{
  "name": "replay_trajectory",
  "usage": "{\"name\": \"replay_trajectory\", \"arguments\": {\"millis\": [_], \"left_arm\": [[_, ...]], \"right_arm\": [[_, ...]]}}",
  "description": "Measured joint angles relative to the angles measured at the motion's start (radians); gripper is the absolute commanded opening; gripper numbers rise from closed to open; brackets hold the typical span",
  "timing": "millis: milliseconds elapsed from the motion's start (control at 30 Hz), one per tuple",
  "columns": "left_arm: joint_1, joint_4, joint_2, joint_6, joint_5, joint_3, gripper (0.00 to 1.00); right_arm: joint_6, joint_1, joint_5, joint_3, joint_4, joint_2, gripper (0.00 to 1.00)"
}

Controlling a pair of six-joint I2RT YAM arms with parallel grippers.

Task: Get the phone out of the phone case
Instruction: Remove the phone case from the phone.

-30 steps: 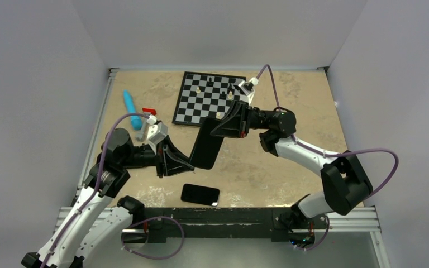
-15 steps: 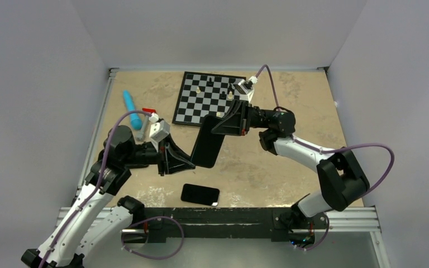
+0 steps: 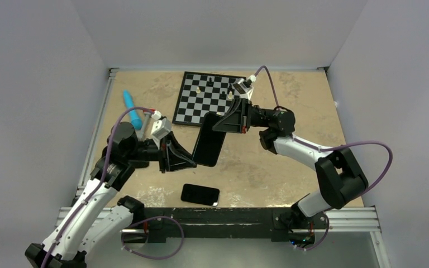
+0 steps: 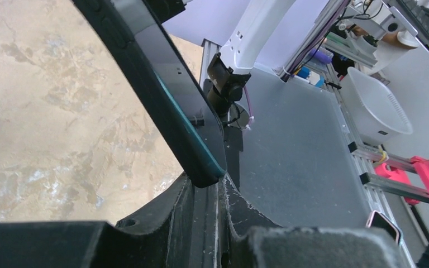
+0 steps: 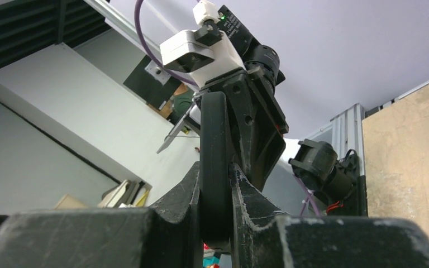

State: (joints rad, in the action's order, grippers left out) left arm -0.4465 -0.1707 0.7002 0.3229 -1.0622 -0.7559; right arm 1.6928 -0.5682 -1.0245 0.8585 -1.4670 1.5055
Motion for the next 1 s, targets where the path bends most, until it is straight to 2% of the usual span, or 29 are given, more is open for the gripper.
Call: {"name": "replay_trajectory", "arguments": {"millis": [200,400,500,633,733,767,867,1000], "left_arm": [[0.026,-0.011,0.090,0.028,-0.006,-0.005,0.00],[0.027,-0.037,0.053,0.058,0.069,-0.005,0.00],[0.027,-0.023,0.033,0.098,0.100,0.002,0.12],[0.035,0.099,-0.018,0.216,0.133,0.086,0.50],[0.047,0.232,-0.068,0.321,0.189,0.185,0.69],[0.049,0.282,-0.082,0.361,0.210,0.224,0.72],[0.053,0.393,-0.102,0.465,0.283,0.327,0.74],[0.053,0.502,-0.090,0.562,0.341,0.391,0.68]], "right_arm": [[-0.003,0.019,0.001,0.000,0.007,-0.001,0.00],[-0.019,0.021,0.016,0.000,0.010,-0.001,0.00],[-0.028,0.021,0.035,0.000,0.009,-0.001,0.00],[-0.054,0.019,0.059,0.000,0.009,0.019,0.00],[-0.111,0.005,0.119,0.000,0.024,0.032,0.00],[-0.132,-0.001,0.139,0.000,0.031,0.030,0.00],[-0.180,-0.027,0.250,0.000,0.075,0.007,0.00],[-0.237,-0.040,0.378,0.000,0.110,-0.022,0.00]]}}
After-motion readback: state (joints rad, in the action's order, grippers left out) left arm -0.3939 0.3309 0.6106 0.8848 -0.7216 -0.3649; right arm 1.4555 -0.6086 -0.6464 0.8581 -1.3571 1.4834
